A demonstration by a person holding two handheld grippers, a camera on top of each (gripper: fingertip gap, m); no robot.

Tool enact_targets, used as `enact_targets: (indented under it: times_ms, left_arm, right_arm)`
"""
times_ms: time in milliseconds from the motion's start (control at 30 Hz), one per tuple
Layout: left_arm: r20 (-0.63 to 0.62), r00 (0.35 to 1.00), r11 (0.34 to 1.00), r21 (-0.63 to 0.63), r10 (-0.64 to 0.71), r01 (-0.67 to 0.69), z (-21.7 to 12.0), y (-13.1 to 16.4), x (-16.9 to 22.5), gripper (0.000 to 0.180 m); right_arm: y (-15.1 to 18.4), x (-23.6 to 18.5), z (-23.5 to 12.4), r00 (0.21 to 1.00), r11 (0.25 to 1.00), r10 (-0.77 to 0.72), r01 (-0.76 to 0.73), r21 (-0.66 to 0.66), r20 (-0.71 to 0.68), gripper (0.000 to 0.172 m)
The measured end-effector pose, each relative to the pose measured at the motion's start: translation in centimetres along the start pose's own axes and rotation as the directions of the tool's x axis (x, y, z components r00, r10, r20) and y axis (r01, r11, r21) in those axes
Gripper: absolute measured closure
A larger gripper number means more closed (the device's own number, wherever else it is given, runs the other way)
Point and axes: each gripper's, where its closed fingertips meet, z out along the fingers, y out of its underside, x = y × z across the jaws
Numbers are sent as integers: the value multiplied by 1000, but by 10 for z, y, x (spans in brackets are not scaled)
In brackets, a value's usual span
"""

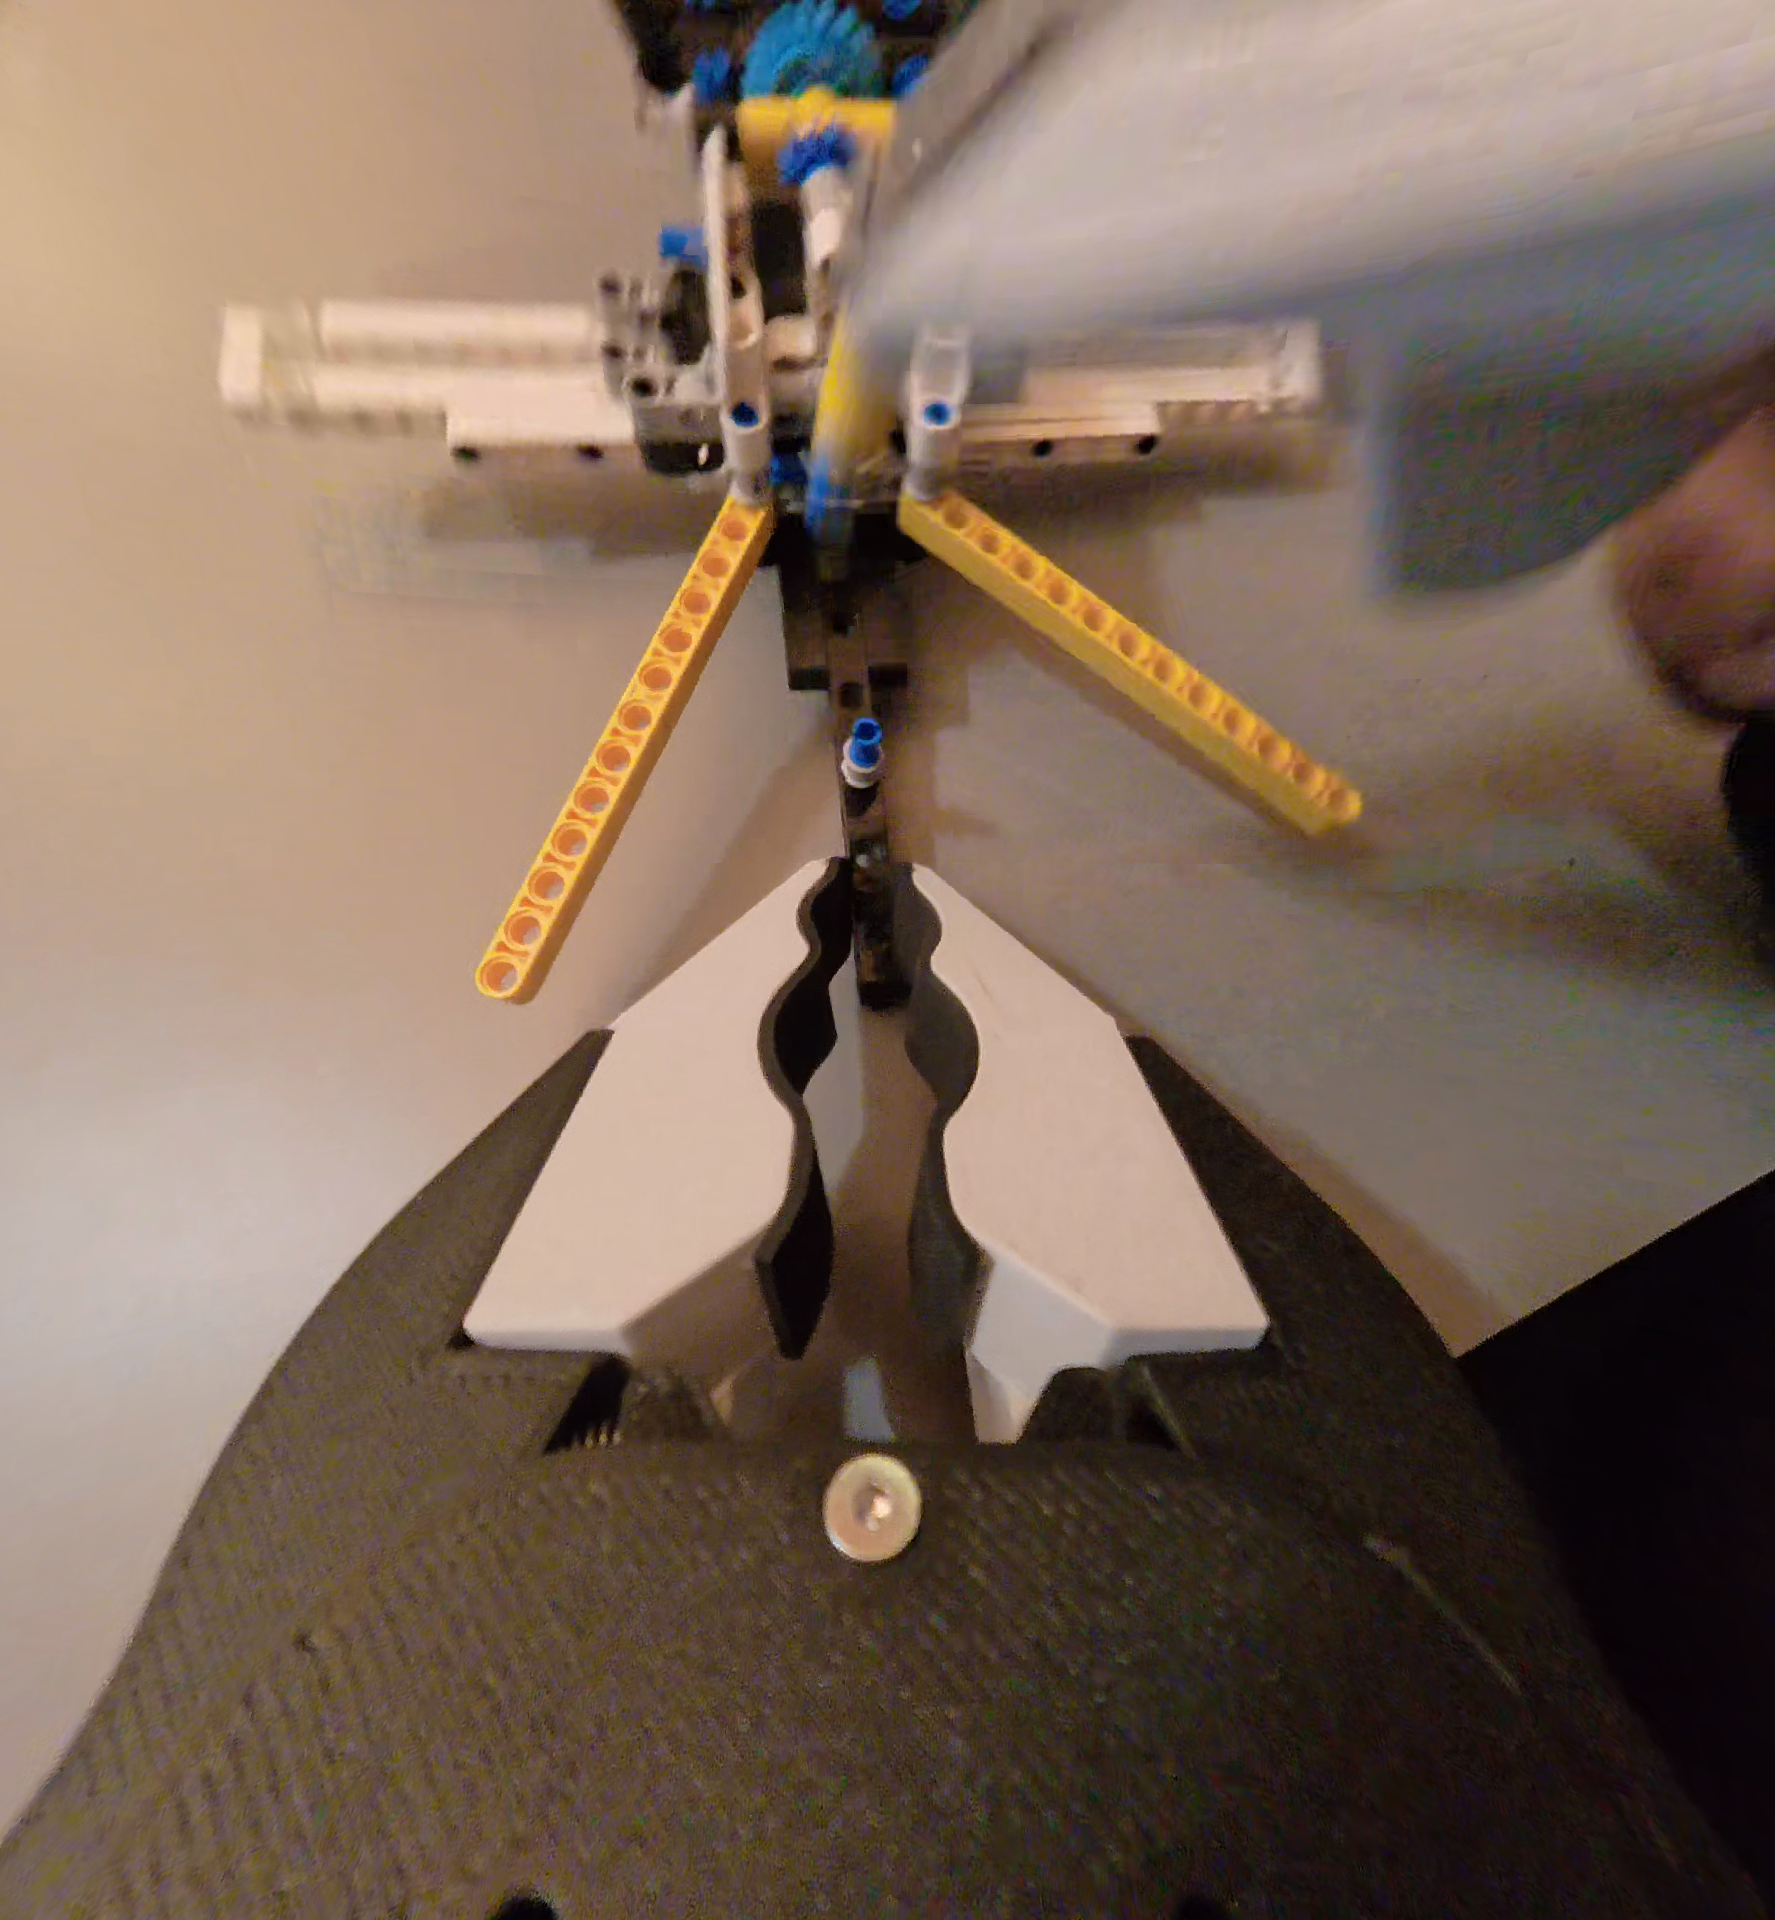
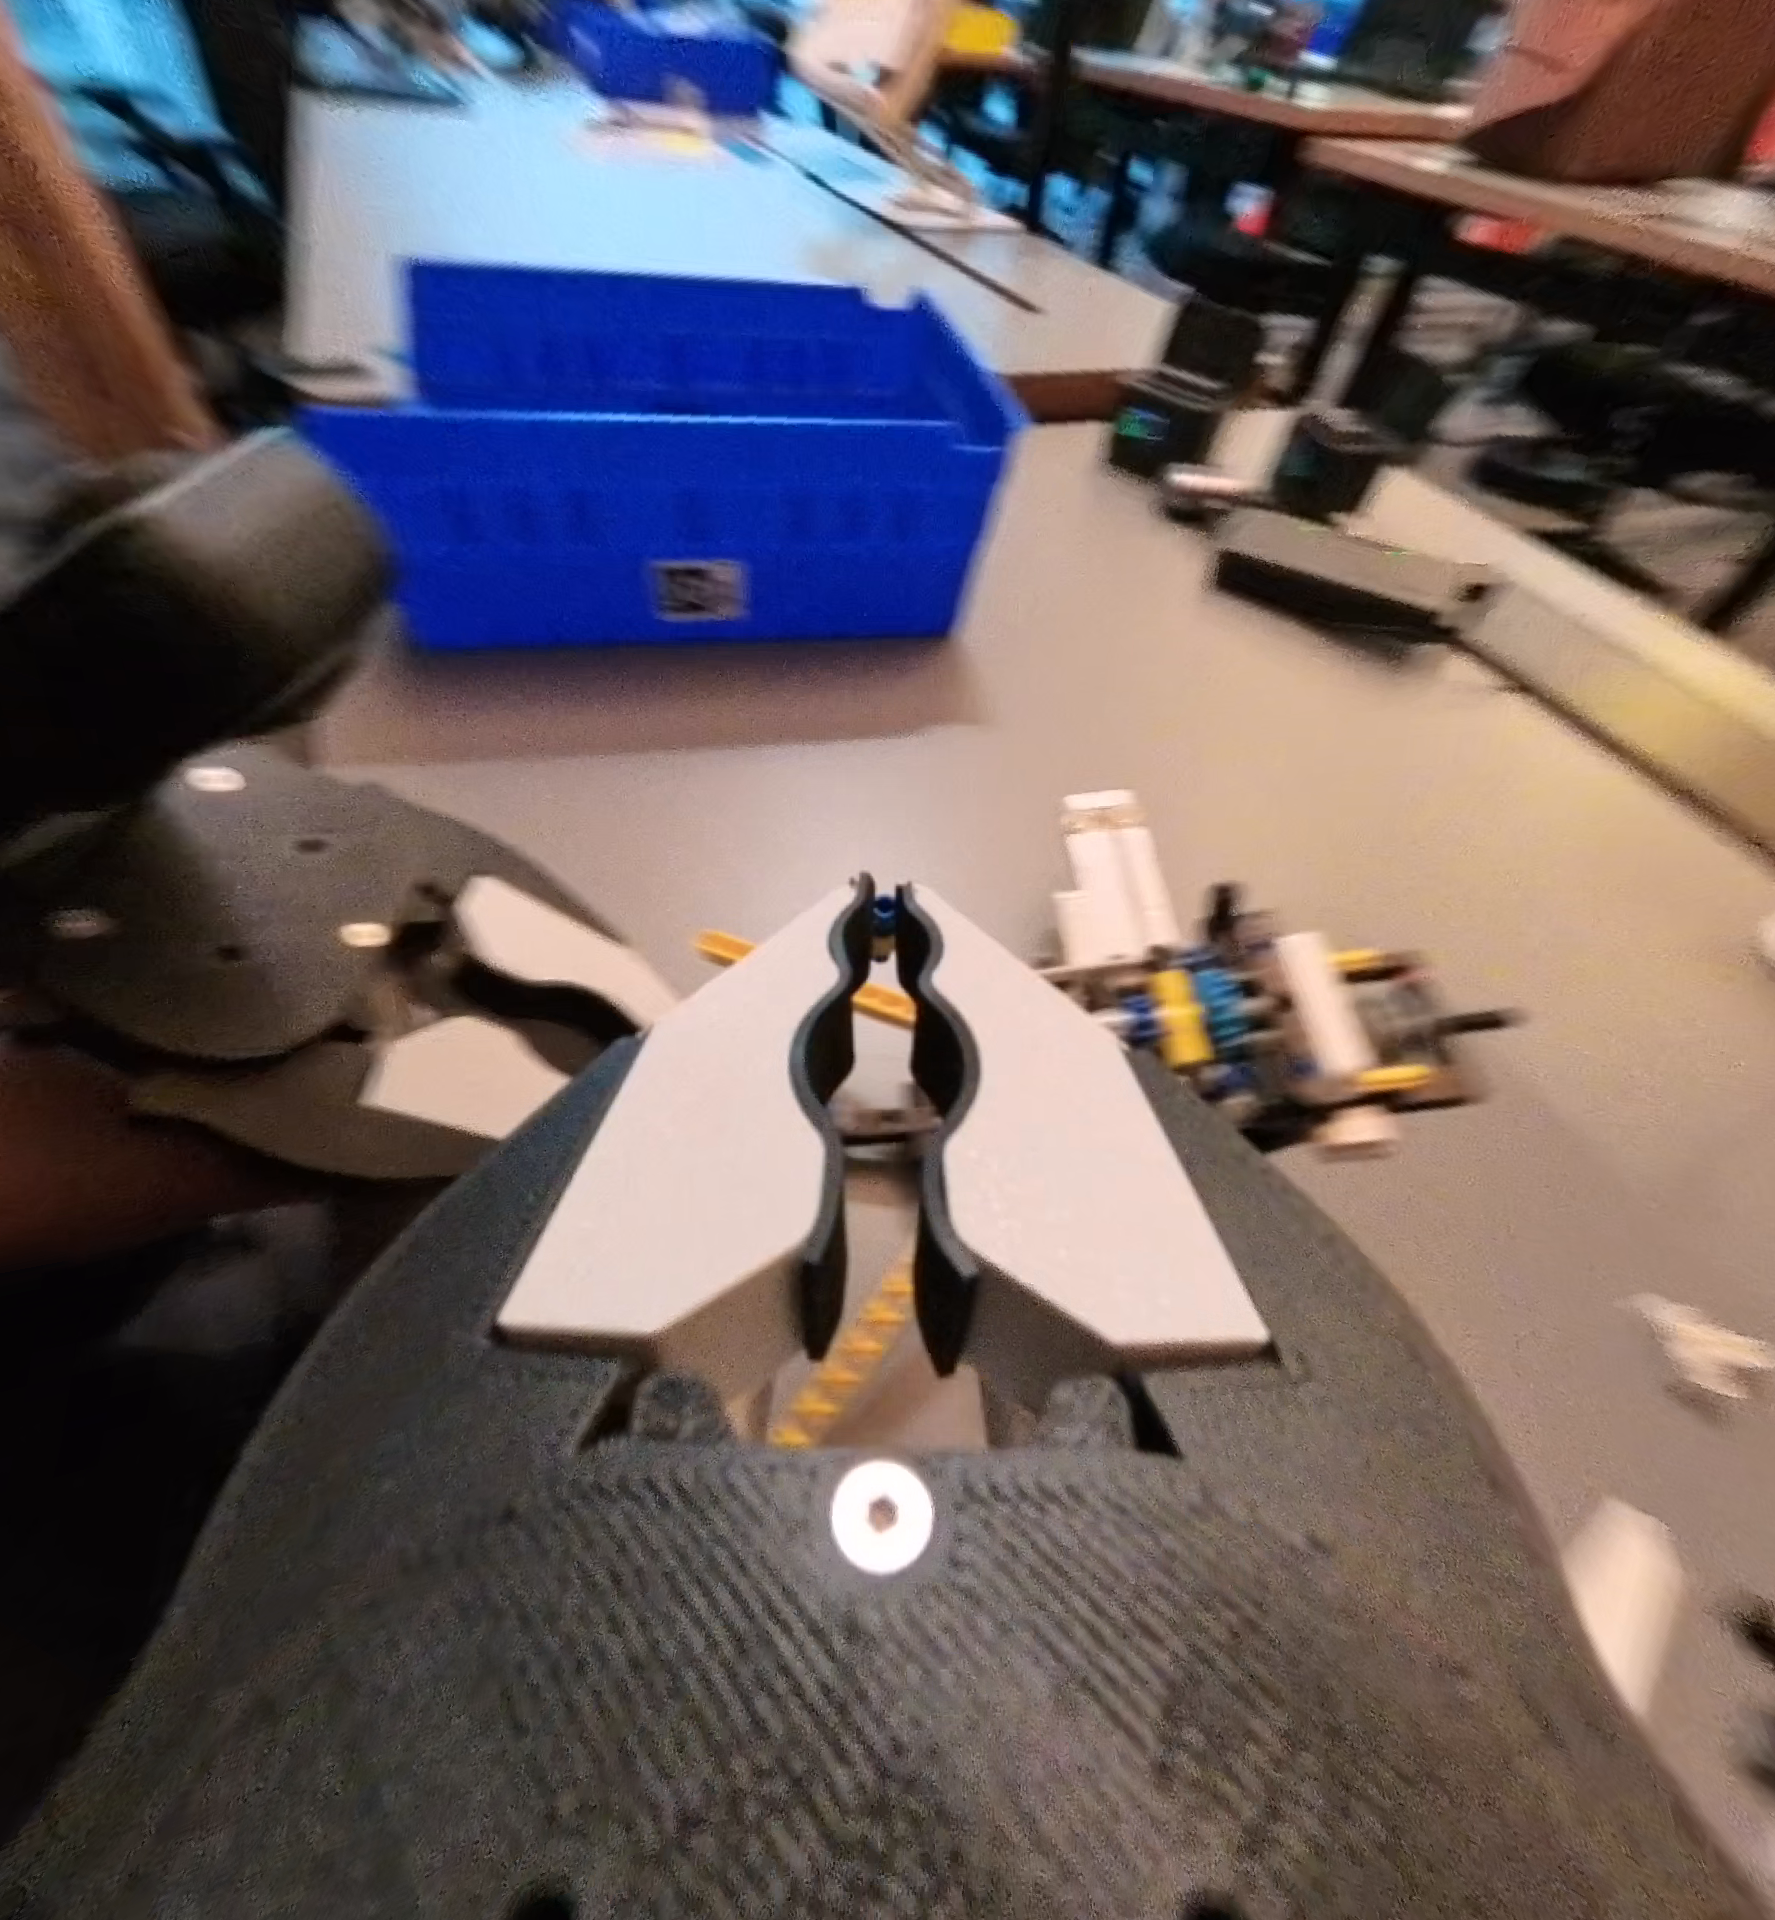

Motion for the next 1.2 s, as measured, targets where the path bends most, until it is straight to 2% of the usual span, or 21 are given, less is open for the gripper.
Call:
enact_targets:
  times_ms: [67,167,233,300,367,467,567,733,900,1000,1067,1167,1200]
  left_arm:
    - [-15,1000,1000,8,-11,11,0,-1,1,175]
    - [-36,999,999,25,-23,24,-1,-3,2,175]
    - [-35,999,1000,26,-16,17,-1,-3,2,175]
    - [-32,999,1000,29,-4,5,-1,-3,3,175]
    - [-46,999,999,34,5,-4,-2,-3,6,174]
    - [-53,999,998,57,2,1,-4,-6,6,174]
    - [-73,997,998,65,-16,21,-5,-7,6,173]
    - [-89,996,993,116,-25,36,-14,-20,9,155]
    - [-149,986,959,281,79,-35,-36,-60,35,150]
    - [-157,977,952,290,147,-96,-31,-70,48,148]
    - [-176,970,956,268,169,-118,-24,-69,55,151]
    - [-209,964,958,265,166,-107,-21,-69,62,176]
    - [-209,964,956,272,167,-107,-21,-70,62,177]
  right_arm:
    - [-6,20,-9,998,999,-27,26,-19,-65,170]
    - [-2,22,-18,997,997,71,-71,17,10,170]
    - [-2,22,-25,976,976,200,-207,70,89,170]
    - [-3,24,-34,910,918,357,-384,102,209,170]
    - [-4,29,-43,812,835,482,-540,111,329,170]
    - [-7,36,-56,692,728,571,-675,116,443,170]
    - [-1,35,-59,672,717,581,-690,102,459,170]
    - [9,23,-57,671,738,579,-673,52,463,170]
    - [19,11,-53,635,737,595,-675,-20,492,170]
    - [24,0,-50,623,745,598,-665,-61,504,170]
    - [26,-4,-49,624,750,596,-658,-71,505,170]
    - [27,-5,-50,626,751,595,-657,-70,504,170]
    - [27,-5,-50,624,750,595,-658,-70,506,170]
